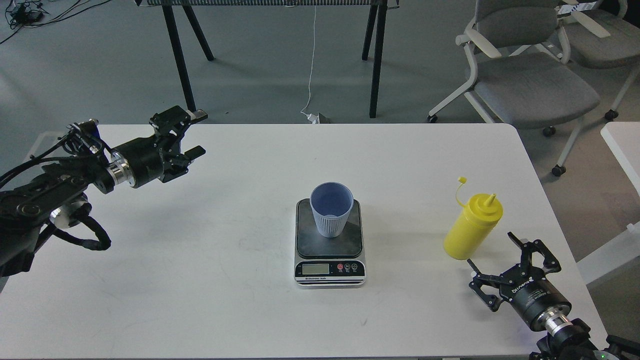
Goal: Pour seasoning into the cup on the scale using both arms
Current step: 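Bring the right gripper low toward the yellow squeeze bottle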
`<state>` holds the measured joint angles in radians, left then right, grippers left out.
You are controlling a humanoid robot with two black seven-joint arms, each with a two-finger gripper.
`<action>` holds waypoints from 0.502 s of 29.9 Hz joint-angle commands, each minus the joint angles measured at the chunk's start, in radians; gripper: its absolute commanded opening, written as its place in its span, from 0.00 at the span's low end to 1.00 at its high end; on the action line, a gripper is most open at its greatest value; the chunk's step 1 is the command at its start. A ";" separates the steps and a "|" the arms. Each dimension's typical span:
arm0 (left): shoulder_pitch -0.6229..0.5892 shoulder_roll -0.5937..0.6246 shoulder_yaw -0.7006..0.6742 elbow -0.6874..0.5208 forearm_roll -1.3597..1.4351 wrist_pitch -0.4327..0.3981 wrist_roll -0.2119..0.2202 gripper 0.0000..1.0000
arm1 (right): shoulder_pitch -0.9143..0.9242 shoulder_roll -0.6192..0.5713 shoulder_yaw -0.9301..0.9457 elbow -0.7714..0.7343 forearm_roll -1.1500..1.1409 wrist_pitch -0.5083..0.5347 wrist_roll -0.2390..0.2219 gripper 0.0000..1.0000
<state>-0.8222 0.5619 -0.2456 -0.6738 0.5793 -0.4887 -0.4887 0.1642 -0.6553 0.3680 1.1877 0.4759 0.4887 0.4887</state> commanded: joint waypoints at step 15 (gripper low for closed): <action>0.018 0.003 -0.006 0.000 -0.001 0.000 0.000 1.00 | 0.023 0.043 0.003 -0.045 0.000 0.000 0.000 0.99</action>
<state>-0.8039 0.5645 -0.2517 -0.6739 0.5783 -0.4887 -0.4887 0.1838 -0.6225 0.3713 1.1440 0.4755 0.4887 0.4887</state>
